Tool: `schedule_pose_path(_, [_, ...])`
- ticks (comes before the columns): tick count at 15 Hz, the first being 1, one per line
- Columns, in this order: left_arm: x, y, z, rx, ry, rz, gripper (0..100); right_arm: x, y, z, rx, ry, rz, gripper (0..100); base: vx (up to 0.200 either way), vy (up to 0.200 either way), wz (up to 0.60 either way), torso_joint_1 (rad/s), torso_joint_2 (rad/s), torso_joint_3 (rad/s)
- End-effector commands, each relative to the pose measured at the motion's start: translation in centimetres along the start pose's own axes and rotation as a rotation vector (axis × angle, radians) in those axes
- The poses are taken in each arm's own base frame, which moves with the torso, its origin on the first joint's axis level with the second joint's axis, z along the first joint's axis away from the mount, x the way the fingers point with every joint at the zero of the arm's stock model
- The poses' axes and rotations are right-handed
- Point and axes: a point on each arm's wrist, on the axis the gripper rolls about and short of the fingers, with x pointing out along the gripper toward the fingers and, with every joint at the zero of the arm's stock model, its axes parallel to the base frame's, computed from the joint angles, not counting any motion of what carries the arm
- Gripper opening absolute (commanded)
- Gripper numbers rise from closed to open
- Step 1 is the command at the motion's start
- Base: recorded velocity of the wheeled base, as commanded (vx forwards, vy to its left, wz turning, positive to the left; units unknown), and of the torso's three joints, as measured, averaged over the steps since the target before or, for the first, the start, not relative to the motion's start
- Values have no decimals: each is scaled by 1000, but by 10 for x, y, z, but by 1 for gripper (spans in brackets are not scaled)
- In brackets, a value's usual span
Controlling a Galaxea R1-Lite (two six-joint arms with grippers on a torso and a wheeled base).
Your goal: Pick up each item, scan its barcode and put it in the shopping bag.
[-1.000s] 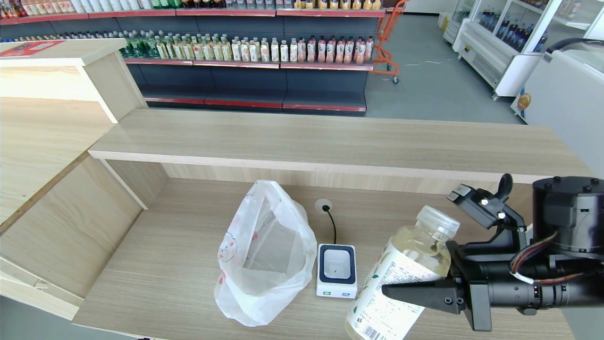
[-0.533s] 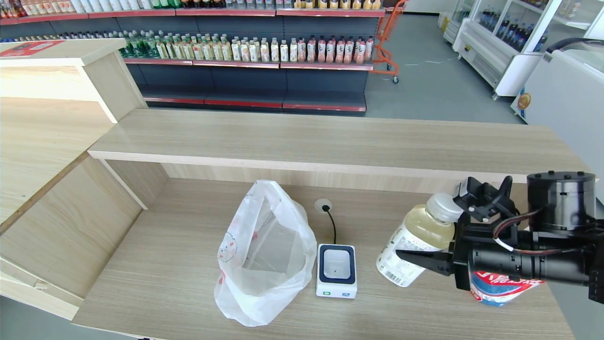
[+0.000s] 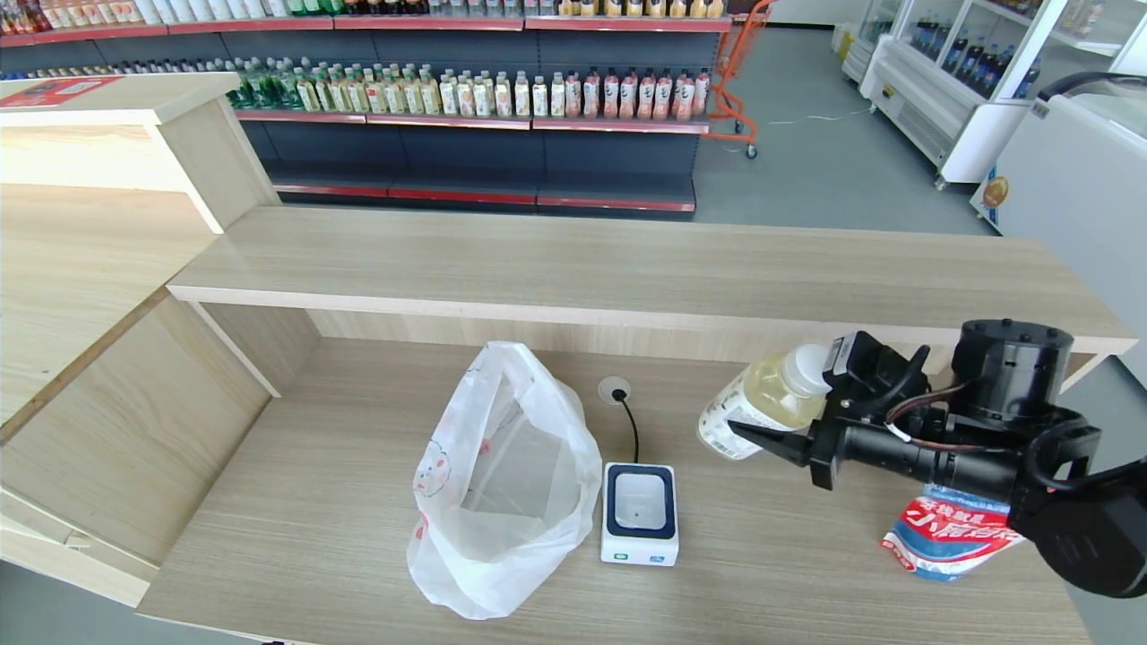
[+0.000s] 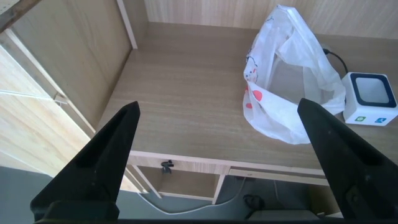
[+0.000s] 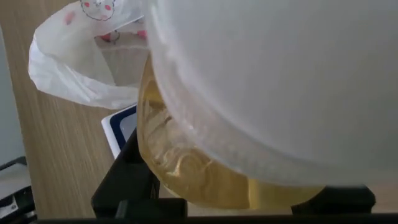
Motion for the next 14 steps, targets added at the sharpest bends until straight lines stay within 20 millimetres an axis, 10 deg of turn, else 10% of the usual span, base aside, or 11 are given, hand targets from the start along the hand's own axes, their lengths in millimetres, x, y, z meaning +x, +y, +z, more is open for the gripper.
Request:
schedule_pose_path(1, [0,0,0,0,-1,0,100,16,11,-26,5,40,44,0,0,0,0,0,0,0])
schedule_pose_path(14, [0,0,0,0,-1,0,100,75,38,-80,-170,-179,181,0,0,0,0,0,0,0])
